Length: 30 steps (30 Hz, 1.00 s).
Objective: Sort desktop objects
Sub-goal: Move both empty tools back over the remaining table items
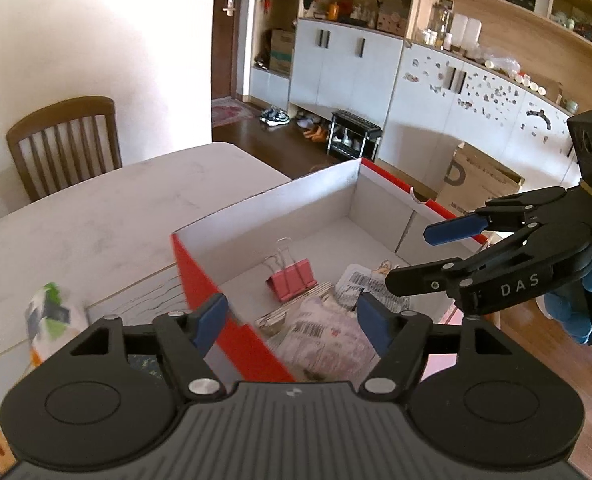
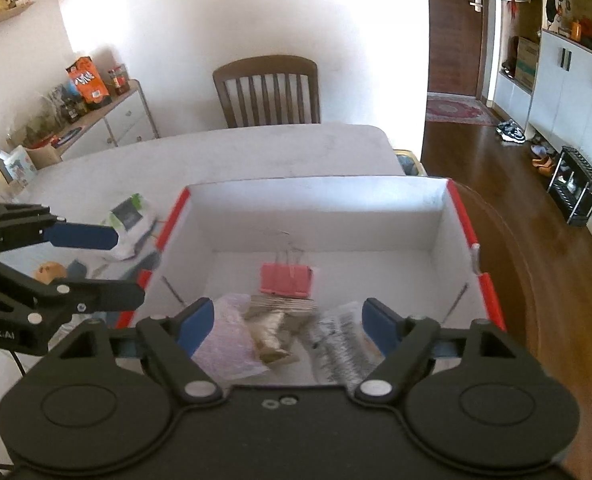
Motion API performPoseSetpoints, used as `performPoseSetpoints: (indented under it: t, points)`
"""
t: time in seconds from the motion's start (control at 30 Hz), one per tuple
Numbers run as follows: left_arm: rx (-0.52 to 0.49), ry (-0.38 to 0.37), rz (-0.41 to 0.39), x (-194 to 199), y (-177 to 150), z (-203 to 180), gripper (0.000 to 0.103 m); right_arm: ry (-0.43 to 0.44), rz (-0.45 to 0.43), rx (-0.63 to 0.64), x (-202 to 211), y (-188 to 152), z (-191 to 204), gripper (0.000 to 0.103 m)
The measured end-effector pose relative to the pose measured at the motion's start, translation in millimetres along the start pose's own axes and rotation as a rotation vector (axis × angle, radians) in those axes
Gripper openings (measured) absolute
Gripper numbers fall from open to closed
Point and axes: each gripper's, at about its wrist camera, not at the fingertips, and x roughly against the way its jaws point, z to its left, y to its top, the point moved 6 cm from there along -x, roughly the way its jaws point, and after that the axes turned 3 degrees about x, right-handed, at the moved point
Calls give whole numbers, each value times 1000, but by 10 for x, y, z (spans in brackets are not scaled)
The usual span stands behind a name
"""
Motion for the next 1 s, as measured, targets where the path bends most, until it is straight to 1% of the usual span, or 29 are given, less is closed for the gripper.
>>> performPoseSetpoints:
  t: [0.27, 0.3, 0.33, 0.4, 0.5, 0.6, 0.77, 0.87, 1.0]
  points:
    - [28, 41, -17, 288, -246, 321, 77, 56, -32, 19, 30, 67, 452, 86]
    - [31, 43, -19, 321, -284, 363, 78, 61, -33, 23, 26, 73, 518, 87]
    - [36, 47, -22, 352, -319, 403, 82, 66, -34, 27, 20, 81, 579, 87]
    - [47, 49, -25, 414, -389, 478, 84, 73, -32, 33, -10, 91, 715, 87]
    - [60, 60, -27, 504, -503, 608, 84, 79, -27, 39, -52, 108, 873, 87]
    - [79, 72, -27, 590, -615, 769, 88, 81, -24, 40, -98, 130, 1027, 87]
    - [91, 103, -32, 719, -790, 1022, 88, 86, -8, 51, -193, 154, 1286, 87]
    - [109, 119, -34, 790, -907, 1177, 90, 87, 6, 59, -266, 143, 1436, 87]
    - [136, 141, -28, 863, -1076, 1388, 90, 80, 15, 62, -362, 145, 1616, 87]
